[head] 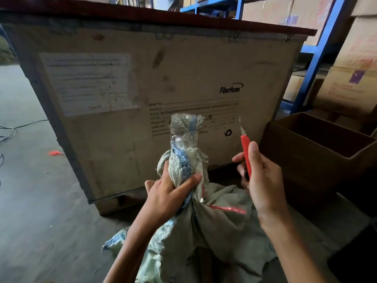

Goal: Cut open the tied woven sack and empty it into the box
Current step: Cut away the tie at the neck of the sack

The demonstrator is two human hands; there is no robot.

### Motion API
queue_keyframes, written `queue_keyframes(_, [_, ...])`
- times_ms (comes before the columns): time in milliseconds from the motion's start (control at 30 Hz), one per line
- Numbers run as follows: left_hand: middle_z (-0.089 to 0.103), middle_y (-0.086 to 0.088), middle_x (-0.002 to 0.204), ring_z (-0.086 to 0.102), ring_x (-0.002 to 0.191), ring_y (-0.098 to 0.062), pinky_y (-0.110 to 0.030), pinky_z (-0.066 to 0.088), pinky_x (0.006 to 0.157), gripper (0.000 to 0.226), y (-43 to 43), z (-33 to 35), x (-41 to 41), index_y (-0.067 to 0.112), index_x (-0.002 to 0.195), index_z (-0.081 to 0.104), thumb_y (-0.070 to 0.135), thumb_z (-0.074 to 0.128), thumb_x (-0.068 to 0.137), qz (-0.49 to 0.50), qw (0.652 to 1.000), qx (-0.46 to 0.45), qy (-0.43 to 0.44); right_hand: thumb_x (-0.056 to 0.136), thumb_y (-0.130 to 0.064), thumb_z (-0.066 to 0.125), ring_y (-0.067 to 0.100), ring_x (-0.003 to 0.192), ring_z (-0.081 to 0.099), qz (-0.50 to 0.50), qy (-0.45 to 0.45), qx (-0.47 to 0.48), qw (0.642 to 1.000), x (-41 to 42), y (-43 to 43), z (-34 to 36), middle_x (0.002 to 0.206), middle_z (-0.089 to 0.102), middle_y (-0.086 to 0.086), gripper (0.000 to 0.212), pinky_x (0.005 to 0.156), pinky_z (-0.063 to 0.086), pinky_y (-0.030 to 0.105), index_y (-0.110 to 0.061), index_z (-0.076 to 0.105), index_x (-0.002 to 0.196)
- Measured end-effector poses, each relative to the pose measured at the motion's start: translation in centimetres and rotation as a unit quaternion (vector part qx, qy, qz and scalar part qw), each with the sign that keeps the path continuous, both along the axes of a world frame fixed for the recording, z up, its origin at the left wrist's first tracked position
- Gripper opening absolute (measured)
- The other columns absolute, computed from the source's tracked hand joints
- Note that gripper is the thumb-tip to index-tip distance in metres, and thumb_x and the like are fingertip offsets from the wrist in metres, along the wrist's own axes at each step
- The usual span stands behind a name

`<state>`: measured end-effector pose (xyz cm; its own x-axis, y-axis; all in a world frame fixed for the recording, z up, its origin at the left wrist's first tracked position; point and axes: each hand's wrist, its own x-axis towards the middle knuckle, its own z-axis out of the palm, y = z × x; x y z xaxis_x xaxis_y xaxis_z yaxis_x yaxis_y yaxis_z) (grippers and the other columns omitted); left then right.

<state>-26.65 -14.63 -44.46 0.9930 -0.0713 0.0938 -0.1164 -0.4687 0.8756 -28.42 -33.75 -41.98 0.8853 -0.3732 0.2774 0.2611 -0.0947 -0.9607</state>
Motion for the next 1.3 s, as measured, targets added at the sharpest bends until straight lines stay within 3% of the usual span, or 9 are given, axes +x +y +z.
queue_keyframes(167, [0.067, 0.037, 0.104, 0.054, 0.11, 0.005, -0.033, 0.032, 0.104, 0.059, 0.1, 0.5, -0.3, 0.054, 0.126, 0.049, 0.079, 0.055, 0.073, -0.093, 0.992, 0.053, -0.072, 0.065, -0.077, 0.064, 0.0, 0.051, 0.049, 0.037, 0.006, 0.013, 0.999, 0.4, 1.4, -0.5, 0.052, 0.054, -0.01, 0.072, 0.061, 0.044, 0.008, -0.009, 0.074, 0.088])
queue_keyframes(300, [0.074, 0.008, 0.078, 0.063, 0.076, -0.005, -0.04, 0.04, 0.099, 0.077, 0.1, 0.1, -0.5, 0.032, 0.106, 0.062, 0.088, 0.015, 0.081, -0.155, 0.973, 0.098, -0.139, 0.065, -0.067, 0.082, 0.05, 0.073, 0.062, 0.048, 0.018, 0.027, 0.998, 1.1, 1.4, -0.8, 0.092, 0.063, 0.043, 0.093, 0.066, 0.052, 0.043, 0.018, 0.06, 0.093])
queue_keyframes(367, [0.056, -0.004, 0.055, 0.054, 0.056, -0.015, -0.036, 0.049, 0.073, 0.068, -0.2, 0.1, -0.6, 0.031, 0.067, 0.045, 0.085, 0.008, 0.085, -0.094, 0.983, 0.067, -0.145, 0.065, -0.067, 0.082, 0.049, 0.076, 0.065, 0.039, 0.018, 0.034, 0.999, 1.1, 1.2, -0.5, 0.092, 0.064, 0.043, 0.089, 0.069, 0.056, 0.046, 0.016, 0.062, 0.091])
queue_keyframes(467, [0.043, 0.001, 0.043, 0.048, 0.04, -0.011, -0.02, 0.037, 0.047, 0.069, -0.6, 1.0, -1.2, 0.023, 0.045, 0.043, 0.082, 0.048, 0.081, 0.125, 0.955, 0.108, -0.248, 0.067, -0.06, 0.078, 0.029, 0.057, 0.046, 0.018, 0.002, 0.048, 0.999, 0.9, 1.0, -0.3, 0.065, 0.052, 0.024, 0.087, 0.056, 0.045, 0.021, 0.022, 0.054, 0.084])
queue_keyframes(633, [0.057, 0.013, 0.083, 0.055, 0.082, -0.013, -0.029, 0.044, 0.068, 0.052, -0.2, 2.9, -1.9, 0.025, 0.088, 0.067, 0.074, 0.068, 0.071, 0.164, 0.904, 0.175, -0.354, 0.069, -0.066, 0.079, 0.059, 0.098, 0.064, 0.092, 0.004, 0.085, 0.992, 1.0, 1.0, -0.7, 0.103, 0.063, 0.044, 0.079, 0.085, 0.057, 0.065, 0.007, 0.068, 0.098])
queue_keyframes(800, [0.071, 0.005, 0.117, 0.066, 0.111, -0.016, -0.05, 0.051, 0.098, 0.051, 0.7, 3.3, -1.3, 0.025, 0.123, 0.065, 0.06, 0.047, 0.09, -0.131, 0.979, -0.103, -0.117, 0.074, -0.061, 0.073, 0.034, 0.093, 0.077, 0.185, 0.023, 0.057, 0.981, 0.3, 0.4, -0.4, 0.097, 0.079, 0.018, 0.055, 0.073, 0.063, 0.04, -0.014, 0.078, 0.102])
queue_keyframes(1033, [0.068, -0.026, 0.113, 0.064, 0.111, -0.045, -0.066, 0.046, 0.098, 0.053, 0.0, 1.8, -0.2, 0.006, 0.113, 0.062, 0.055, 0.056, 0.092, -0.131, 0.965, -0.226, -0.018, 0.07, -0.067, 0.069, 0.008, 0.085, 0.071, 0.079, 0.029, 0.003, 0.996, 0.9, 2.5, -1.4, 0.09, 0.076, 0.003, 0.056, 0.078, 0.06, 0.028, -0.026, 0.068, 0.109])
queue_keyframes(1167, [0.07, -0.007, 0.128, 0.069, 0.115, -0.022, -0.043, 0.055, 0.098, 0.049, 0.1, 0.8, 0.6, 0.022, 0.129, 0.063, 0.05, 0.066, 0.089, -0.106, 0.953, -0.281, 0.036, 0.082, -0.063, 0.058, 0.005, 0.062, 0.05, 0.105, 0.009, 0.041, 0.994, 0.7, 3.3, -1.6, 0.07, 0.052, -0.01, 0.041, 0.06, 0.046, 0.014, -0.025, 0.054, 0.098])
queue_keyframes(1300, [0.076, 0.028, 0.09, 0.066, 0.088, 0.02, -0.008, 0.048, 0.078, 0.024, 0.1, 0.4, 1.2, 0.03, 0.103, 0.068, 0.038, 0.056, 0.084, -0.083, 0.935, -0.341, 0.055, 0.098, -0.045, 0.051, 0.015, 0.051, 0.039, 0.07, -0.032, 0.006, 0.997, 0.2, 3.2, -1.4, 0.063, 0.047, -0.003, 0.026, 0.045, 0.037, 0.025, -0.023, 0.056, 0.084])
